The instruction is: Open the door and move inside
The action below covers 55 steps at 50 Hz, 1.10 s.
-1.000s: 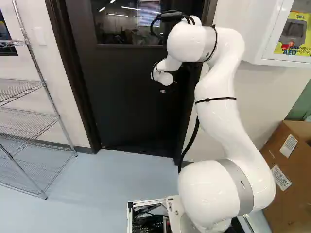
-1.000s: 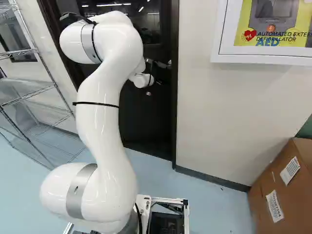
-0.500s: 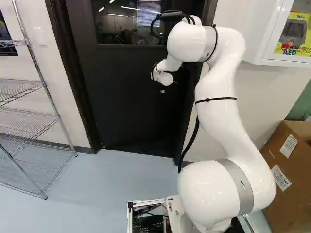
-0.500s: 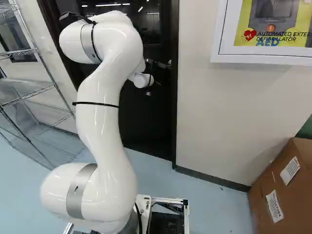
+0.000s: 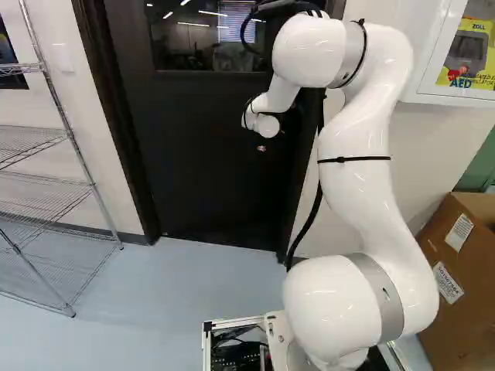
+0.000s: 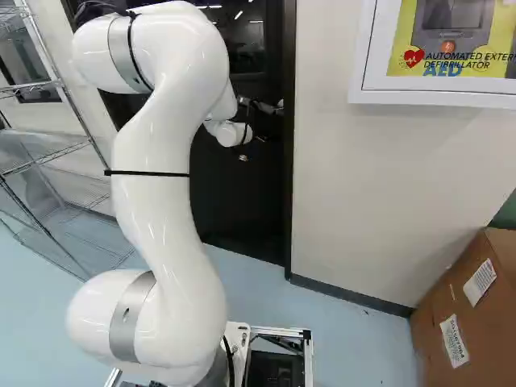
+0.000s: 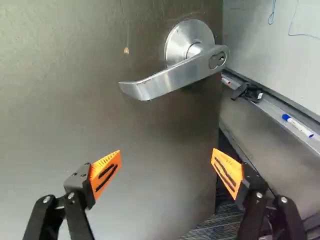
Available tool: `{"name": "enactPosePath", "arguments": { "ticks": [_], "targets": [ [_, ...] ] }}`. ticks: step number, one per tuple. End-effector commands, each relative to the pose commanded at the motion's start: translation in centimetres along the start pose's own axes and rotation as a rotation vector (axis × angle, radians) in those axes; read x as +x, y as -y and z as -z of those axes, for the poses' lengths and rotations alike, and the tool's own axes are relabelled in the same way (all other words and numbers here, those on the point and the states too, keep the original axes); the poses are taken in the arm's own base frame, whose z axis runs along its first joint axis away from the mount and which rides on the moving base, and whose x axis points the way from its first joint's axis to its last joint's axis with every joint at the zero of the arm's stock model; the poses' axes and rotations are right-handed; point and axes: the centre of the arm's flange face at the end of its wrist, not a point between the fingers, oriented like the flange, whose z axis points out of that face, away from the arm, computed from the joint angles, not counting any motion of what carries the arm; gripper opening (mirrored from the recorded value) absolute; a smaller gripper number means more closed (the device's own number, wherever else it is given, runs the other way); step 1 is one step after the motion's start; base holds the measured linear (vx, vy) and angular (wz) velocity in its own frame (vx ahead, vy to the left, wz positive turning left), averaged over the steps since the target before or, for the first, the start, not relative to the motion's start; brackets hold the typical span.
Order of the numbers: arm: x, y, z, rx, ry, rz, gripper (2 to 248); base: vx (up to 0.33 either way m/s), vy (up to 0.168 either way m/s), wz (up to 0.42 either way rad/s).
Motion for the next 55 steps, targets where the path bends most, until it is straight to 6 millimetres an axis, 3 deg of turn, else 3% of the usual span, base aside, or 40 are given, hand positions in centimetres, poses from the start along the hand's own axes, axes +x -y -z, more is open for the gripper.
{"name": "enactPosePath", "arguments": {
  "ticks": [55],
  "targets": [
    [-0.6,-0.4,11.3,0.162,-0.052,0.177,247,0.000,0.000,0.000]
  ]
}}
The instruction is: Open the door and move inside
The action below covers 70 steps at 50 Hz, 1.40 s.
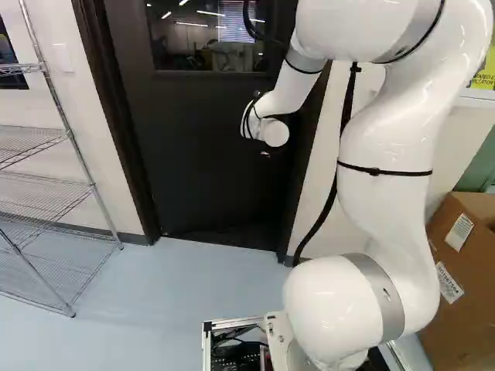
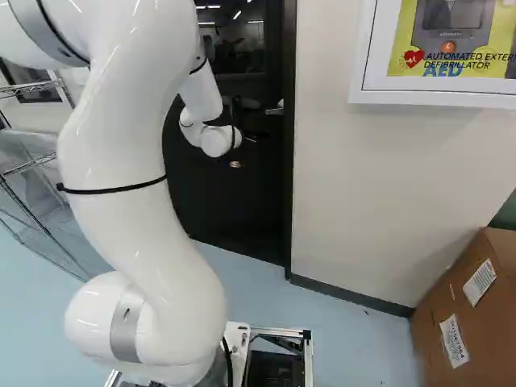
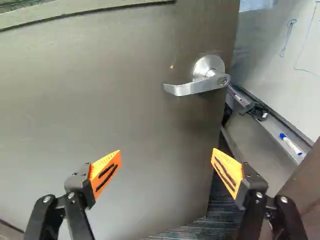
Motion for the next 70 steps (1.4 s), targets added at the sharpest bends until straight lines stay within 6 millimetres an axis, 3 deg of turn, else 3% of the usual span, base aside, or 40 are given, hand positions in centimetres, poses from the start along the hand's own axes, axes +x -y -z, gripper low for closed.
{"name": "enactPosePath", "arguments": {
  "ticks": [46,70],
  "targets": [
    [-2.0,0.9,9.6,0.251,0.068,0.243,247,0.000,0.000,0.000],
    [-3.1,0.4,14.0,0.276,0.086,0.268,247,0.000,0.000,0.000]
  ]
}}
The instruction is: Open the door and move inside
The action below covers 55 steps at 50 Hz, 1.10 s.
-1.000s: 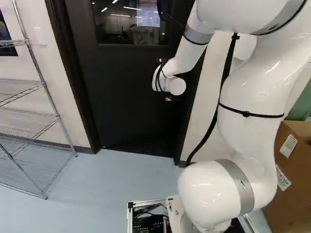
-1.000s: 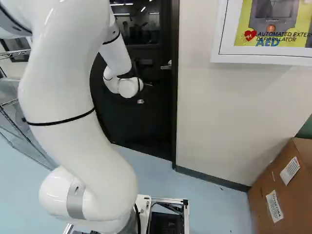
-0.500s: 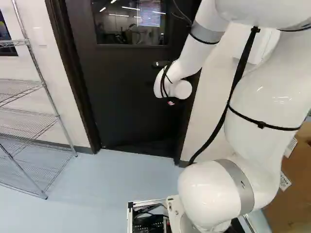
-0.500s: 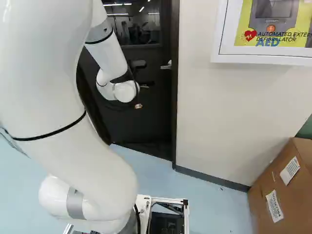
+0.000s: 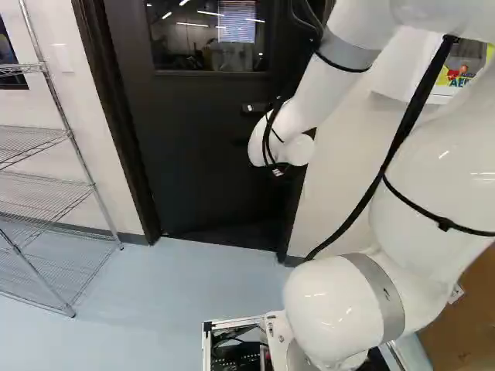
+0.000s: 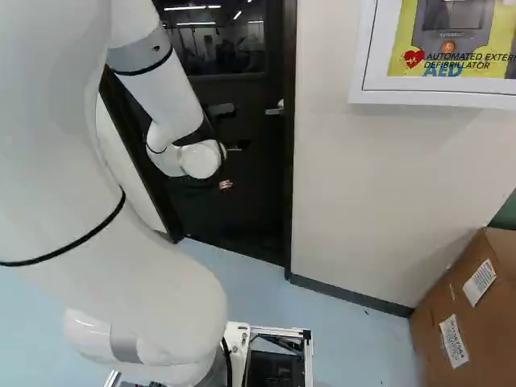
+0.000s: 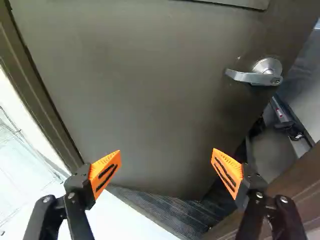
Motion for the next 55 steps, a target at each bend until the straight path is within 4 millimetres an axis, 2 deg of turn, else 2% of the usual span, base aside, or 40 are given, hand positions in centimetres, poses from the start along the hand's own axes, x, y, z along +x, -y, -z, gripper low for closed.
{"name": "enactPosePath", "arguments": {
  "ticks": [12,55],
  "targets": [
    [-0.23,0.14,0.73,0.001,-0.001,0.000,247,0.000,0.000,0.000],
    [-0.24,0.15,0.77,0.001,-0.001,0.000,247,0.002,0.000,-0.001]
  ]
}}
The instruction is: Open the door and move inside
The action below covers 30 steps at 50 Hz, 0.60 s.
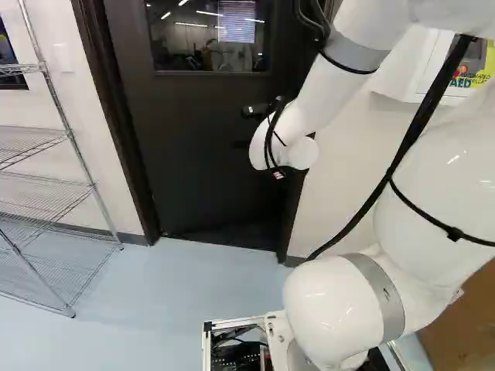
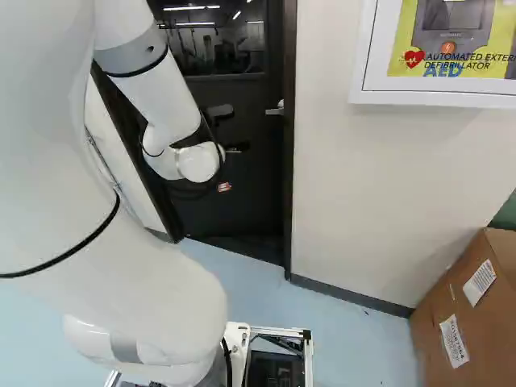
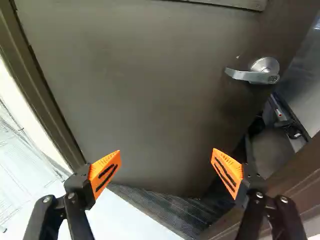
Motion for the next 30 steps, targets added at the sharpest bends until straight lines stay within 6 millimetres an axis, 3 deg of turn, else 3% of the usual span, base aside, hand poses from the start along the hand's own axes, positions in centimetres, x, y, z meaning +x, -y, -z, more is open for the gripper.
{"name": "enactPosePath", "arguments": {
  "ticks": [30],
  "targets": [
    [0.00,0.00,0.00,0.000,0.000,0.000,247,0.088,0.038,-0.013]
  ]
}}
